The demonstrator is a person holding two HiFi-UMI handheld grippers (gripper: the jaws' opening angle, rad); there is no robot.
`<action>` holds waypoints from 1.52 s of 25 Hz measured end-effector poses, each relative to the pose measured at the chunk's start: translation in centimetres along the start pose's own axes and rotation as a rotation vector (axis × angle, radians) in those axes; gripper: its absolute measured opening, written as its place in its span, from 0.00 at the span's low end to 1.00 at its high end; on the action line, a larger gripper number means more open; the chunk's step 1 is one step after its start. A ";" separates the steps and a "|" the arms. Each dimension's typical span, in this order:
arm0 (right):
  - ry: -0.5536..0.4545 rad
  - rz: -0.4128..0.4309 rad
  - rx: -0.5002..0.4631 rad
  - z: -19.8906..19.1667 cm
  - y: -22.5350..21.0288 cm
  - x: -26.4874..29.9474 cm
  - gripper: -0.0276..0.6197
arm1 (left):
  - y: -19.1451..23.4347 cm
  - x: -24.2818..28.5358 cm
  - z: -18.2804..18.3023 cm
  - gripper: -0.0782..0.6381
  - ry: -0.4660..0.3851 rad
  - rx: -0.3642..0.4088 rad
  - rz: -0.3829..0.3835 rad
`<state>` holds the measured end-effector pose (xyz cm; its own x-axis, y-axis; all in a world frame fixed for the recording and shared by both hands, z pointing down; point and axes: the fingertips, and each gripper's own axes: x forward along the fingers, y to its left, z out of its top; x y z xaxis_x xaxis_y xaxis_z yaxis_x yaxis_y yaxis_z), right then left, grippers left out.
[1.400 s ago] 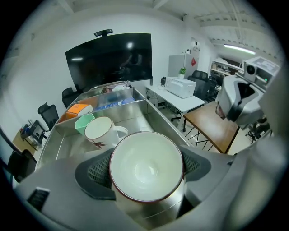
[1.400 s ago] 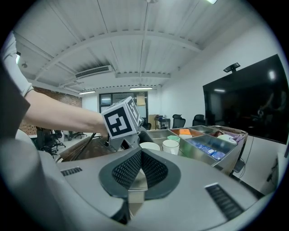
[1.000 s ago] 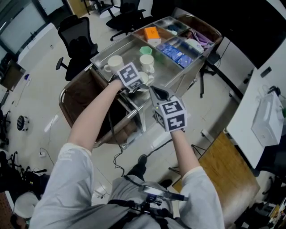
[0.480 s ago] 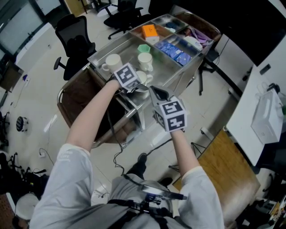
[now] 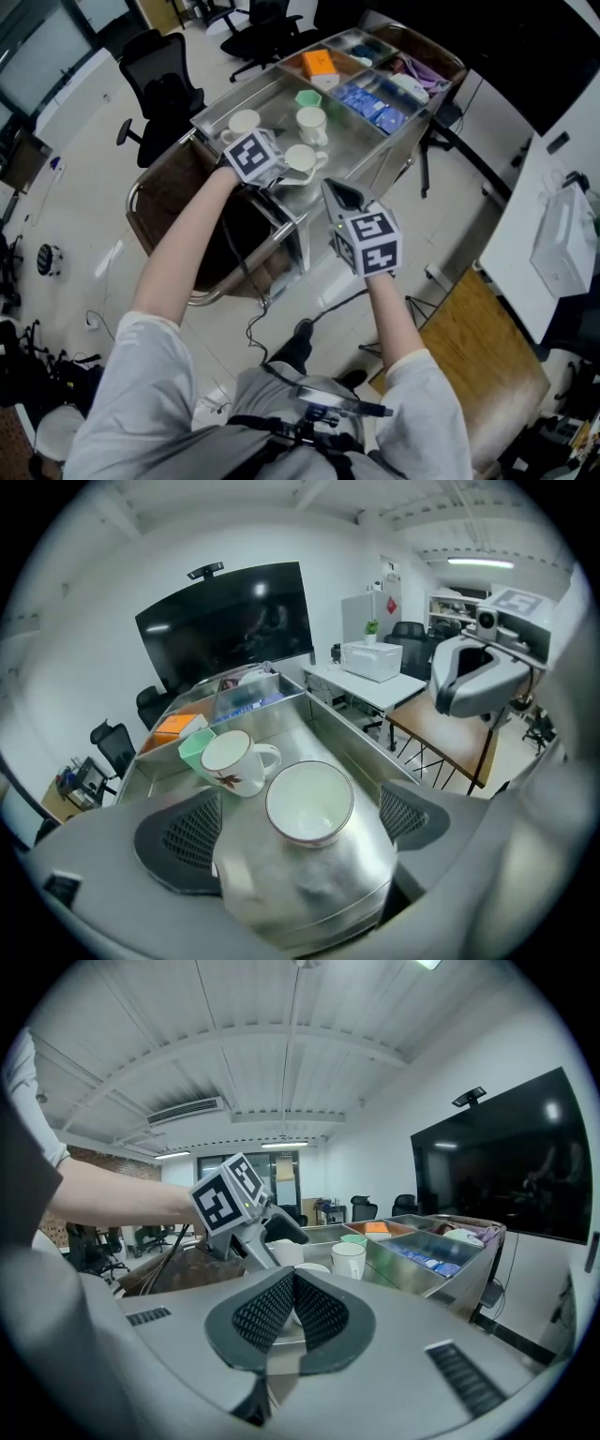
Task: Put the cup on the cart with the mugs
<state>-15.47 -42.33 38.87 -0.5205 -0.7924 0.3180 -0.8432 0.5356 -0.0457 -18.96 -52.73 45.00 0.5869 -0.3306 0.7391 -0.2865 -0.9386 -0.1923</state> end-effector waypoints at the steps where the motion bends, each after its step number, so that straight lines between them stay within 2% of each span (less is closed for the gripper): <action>1: 0.000 -0.004 0.001 -0.1 0.1 -0.3 0.06 | -0.3 -0.8 0.3 0.84 -0.014 0.009 0.010; 3: 0.000 -0.014 0.001 -0.3 0.1 -1.2 0.06 | -1.1 -2.6 0.9 0.80 -0.049 0.022 0.040; 6: -0.005 -0.031 -0.005 -0.8 -0.1 -3.1 0.06 | -2.1 -5.7 1.7 0.62 -0.125 -0.003 0.142; 9: -0.024 -0.029 -0.014 -1.4 0.5 -5.8 0.06 | -4.6 -9.1 3.0 0.33 -0.246 -0.057 0.263; 10: -0.027 -0.029 -0.016 -1.7 0.7 -6.9 0.06 | -5.9 -10.2 3.4 0.20 -0.286 -0.078 0.298; 11: -0.028 -0.029 -0.017 -2.0 1.0 -8.2 0.06 | -7.4 -11.3 3.7 0.13 -0.325 -0.108 0.325; 14: -0.032 -0.025 -0.014 -3.2 1.9 -12.1 0.06 | -12.5 -13.6 3.6 0.12 -0.413 -0.215 0.364; 18: -0.045 -0.010 -0.009 -5.7 3.4 -16.9 0.06 | -18.7 -15.3 1.4 0.12 -0.471 -0.355 0.426; 23: -0.055 0.000 0.030 -8.9 4.8 -22.3 0.06 | -25.1 -17.7 -2.9 0.12 -0.489 -0.497 0.529; 27: -0.051 0.002 0.074 -11.7 5.4 -25.4 0.06 | -29.4 -19.0 -6.6 0.12 -0.449 -0.567 0.583; 32: -0.024 -0.034 0.121 -15.4 5.7 -27.5 0.06 | -32.7 -21.7 -10.6 0.12 -0.401 -0.591 0.637; 35: -0.014 -0.062 0.145 -16.9 6.2 -28.2 0.06 | -33.8 -22.9 -13.5 0.12 -0.404 -0.630 0.652; 38: -0.002 -0.073 0.128 -17.9 7.1 -28.5 0.06 | -34.7 -23.5 -16.1 0.12 -0.429 -0.697 0.648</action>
<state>-4.23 -10.71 46.39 -0.4576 -0.8283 0.3234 -0.8889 0.4352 -0.1432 -35.03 -10.83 44.66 0.3453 -0.8858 0.3099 -0.9361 -0.3488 0.0461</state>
